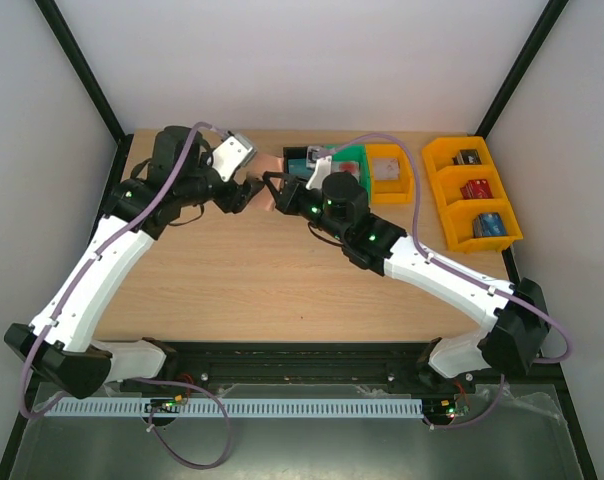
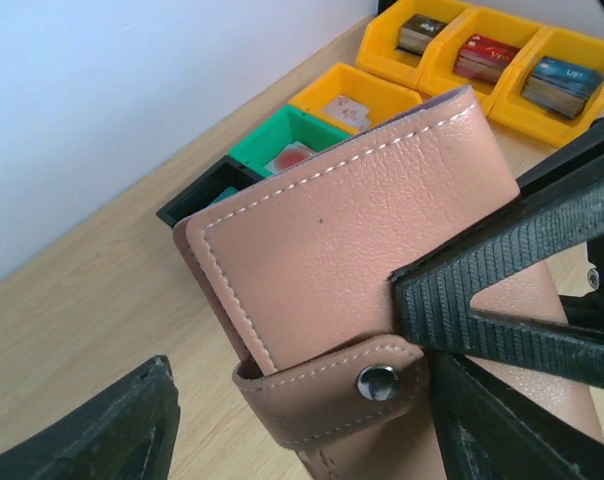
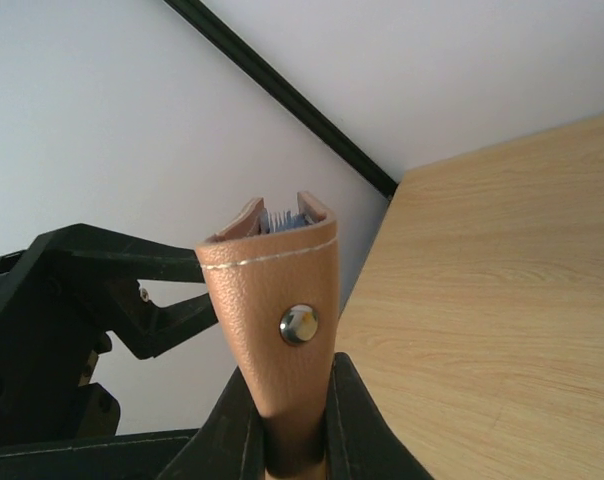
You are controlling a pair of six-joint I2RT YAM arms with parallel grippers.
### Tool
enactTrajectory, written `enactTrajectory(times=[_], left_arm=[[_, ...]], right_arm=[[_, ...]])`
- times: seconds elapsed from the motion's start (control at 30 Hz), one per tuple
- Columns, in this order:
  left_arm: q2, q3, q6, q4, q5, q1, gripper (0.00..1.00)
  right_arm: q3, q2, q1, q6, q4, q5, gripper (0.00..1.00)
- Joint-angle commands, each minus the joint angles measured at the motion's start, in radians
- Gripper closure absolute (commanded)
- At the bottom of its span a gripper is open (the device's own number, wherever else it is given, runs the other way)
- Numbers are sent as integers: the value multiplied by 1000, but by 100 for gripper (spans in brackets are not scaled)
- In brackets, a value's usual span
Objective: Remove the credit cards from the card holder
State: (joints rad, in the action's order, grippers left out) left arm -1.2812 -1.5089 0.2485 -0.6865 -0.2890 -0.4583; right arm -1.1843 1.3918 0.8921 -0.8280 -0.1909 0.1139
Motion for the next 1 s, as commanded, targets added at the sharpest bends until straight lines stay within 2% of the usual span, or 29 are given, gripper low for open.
enactTrajectory(times=[0.0, 0.1, 0.2, 0.3, 0.63, 0.8, 0.97], left_arm=[[-47, 58, 41, 21, 185, -31, 32], [-53, 80, 46, 52, 285, -37, 36], [-54, 64, 36, 61, 282, -38, 38], [-58, 53, 32, 72, 305, -38, 47], [-46, 58, 37, 107, 400, -35, 97], [-20, 100, 43, 136, 457, 9, 98], [11, 137, 28, 164, 441, 96, 98]], right_arm=[[-56, -40, 33, -25, -173, 153, 98], [-58, -58, 34, -16, -174, 159, 98], [-60, -57, 33, -18, -174, 170, 98], [-58, -52, 34, -25, -174, 183, 98], [-60, -55, 33, -15, -155, 193, 98], [-70, -86, 33, 41, -98, 138, 98], [-69, -111, 12, 58, -56, 128, 98]])
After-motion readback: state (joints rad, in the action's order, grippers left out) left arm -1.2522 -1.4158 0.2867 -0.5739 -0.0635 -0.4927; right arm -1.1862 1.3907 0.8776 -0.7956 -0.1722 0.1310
